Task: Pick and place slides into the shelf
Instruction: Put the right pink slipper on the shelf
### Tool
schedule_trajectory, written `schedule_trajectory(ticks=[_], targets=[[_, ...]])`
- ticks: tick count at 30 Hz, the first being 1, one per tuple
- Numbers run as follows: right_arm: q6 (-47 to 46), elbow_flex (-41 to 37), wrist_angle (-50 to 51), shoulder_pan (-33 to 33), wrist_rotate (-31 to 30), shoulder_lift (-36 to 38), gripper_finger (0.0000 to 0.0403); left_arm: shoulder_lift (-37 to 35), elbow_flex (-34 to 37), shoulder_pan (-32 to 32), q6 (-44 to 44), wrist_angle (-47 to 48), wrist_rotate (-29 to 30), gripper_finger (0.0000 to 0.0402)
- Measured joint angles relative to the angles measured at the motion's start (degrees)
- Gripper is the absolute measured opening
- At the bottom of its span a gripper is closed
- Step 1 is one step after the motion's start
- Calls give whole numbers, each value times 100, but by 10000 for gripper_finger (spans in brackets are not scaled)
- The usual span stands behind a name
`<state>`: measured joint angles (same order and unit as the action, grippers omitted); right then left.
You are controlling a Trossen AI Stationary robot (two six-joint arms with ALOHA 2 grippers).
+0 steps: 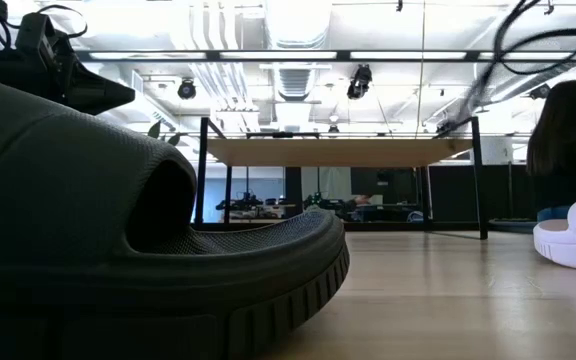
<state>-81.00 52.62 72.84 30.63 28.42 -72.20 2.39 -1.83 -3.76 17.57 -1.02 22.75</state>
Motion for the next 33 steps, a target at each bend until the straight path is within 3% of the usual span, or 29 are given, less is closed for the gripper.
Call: schedule_trajectory(ticks=[10, 15, 18, 27, 33], targets=[[1640, 0, -308, 43, -1685, 475, 126, -1, 0, -1, 0, 0, -1, 8], [1760, 12, -342, 321, -1211, 643, 125, 0, -1, -1, 1, 0, -1, 8], [1713, 213, -536, 828, -1316, 616, 121, -2, 0, -1, 0, 0, 0, 8], [1062, 1268, -17, 2632, -3117, -646, 93, 0, 0, -1, -1, 0, -1, 8], [937, 1943, 767, 3271, -3623, -1864, 87, -2, -1, -1, 1, 0, -1, 8]])
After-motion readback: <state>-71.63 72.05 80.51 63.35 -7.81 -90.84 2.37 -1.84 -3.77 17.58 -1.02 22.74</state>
